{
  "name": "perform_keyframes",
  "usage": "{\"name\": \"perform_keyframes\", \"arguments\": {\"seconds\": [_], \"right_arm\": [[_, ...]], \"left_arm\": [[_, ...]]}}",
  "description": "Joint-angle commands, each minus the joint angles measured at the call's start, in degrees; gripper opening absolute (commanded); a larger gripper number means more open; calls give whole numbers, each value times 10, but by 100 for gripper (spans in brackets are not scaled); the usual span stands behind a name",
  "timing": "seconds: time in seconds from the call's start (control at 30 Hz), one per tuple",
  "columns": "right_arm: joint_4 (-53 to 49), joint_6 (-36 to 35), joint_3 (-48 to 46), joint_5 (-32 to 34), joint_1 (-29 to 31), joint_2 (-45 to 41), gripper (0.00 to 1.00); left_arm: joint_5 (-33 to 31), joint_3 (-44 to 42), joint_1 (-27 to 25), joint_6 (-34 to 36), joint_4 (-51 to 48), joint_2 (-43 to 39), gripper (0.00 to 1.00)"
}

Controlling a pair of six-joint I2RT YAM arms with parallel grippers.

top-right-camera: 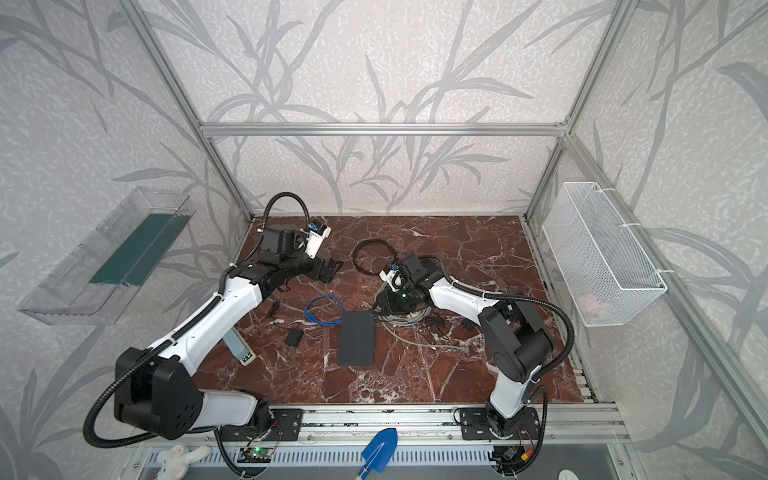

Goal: Insert the plug into the switch port

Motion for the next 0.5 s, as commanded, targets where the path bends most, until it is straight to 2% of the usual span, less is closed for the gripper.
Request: {"name": "perform_keyframes", "arguments": {"seconds": [0.0, 0.07, 0.17, 0.33, 0.47], "right_arm": [[8, 10, -18, 17, 0, -19, 53], [23, 19, -28, 10, 2, -19, 54], [37, 30, -43, -1, 8, -19, 54], [52, 54, -50, -12, 31, 0, 54], [82, 85, -51, -23, 45, 26, 52]], "left_arm": [[-3, -27, -19, -173, -66, -19, 99], [-79, -57, -42, -229, -100, -44, 99], [-107, -111, -45, -296, -140, -84, 99], [-50, -199, -62, -372, -140, -131, 97], [-10, -233, -89, -402, -114, -111, 92]]}}
